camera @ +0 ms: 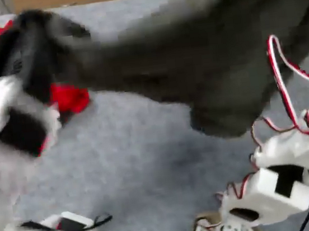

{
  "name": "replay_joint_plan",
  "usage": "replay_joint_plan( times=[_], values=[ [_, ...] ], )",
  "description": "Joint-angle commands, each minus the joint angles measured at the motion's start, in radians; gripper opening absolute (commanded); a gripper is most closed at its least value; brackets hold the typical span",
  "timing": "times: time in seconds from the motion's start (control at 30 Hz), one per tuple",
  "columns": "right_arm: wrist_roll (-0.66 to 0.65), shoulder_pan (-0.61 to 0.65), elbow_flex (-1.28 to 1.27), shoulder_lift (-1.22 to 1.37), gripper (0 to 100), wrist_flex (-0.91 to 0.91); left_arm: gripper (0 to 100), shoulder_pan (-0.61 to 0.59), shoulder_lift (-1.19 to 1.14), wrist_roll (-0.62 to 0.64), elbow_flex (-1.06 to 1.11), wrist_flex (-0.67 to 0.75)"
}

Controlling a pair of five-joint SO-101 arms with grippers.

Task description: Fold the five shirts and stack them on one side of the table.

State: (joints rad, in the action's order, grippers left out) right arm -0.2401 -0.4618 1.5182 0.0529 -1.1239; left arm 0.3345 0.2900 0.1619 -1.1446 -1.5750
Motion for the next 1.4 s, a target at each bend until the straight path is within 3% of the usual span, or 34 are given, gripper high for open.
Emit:
replay_joint_plan(
  times=[0.0,0.2,0.4,0.7,0.87,1.07,1.17,1.37],
  values=[
    [0.003,0.004,-0.005,-0.022,0.2,0.023,2,0.002,0.05,-0.006,0.003,-0.025],
    [0.003,0.004,-0.005,-0.018,0.2,0.023,2,0.008,0.041,-0.008,0.166,-0.021],
    [0.002,0.004,-0.053,-0.018,0.2,-0.005,2,0.008,0.076,-0.005,0.132,-0.003],
    [-0.103,0.012,-0.424,-0.018,0.2,-0.005,2,0.009,0.047,0.003,0.439,0.048],
    [-0.101,0.012,-0.746,-0.019,0.2,-0.008,2,0.009,0.01,0.08,0.767,0.316],
    [-0.101,0.004,-1.152,-0.018,0.2,0.181,2,0.051,-0.094,0.095,1.155,0.865],
    [-0.101,0.005,-1.343,-0.019,0.2,0.299,2,0.052,-0.196,0.094,1.254,1.071],
    [0.0,0.005,-1.655,-0.018,0.2,0.54,2,0.069,-0.383,0.101,1.221,1.178]
  ],
)
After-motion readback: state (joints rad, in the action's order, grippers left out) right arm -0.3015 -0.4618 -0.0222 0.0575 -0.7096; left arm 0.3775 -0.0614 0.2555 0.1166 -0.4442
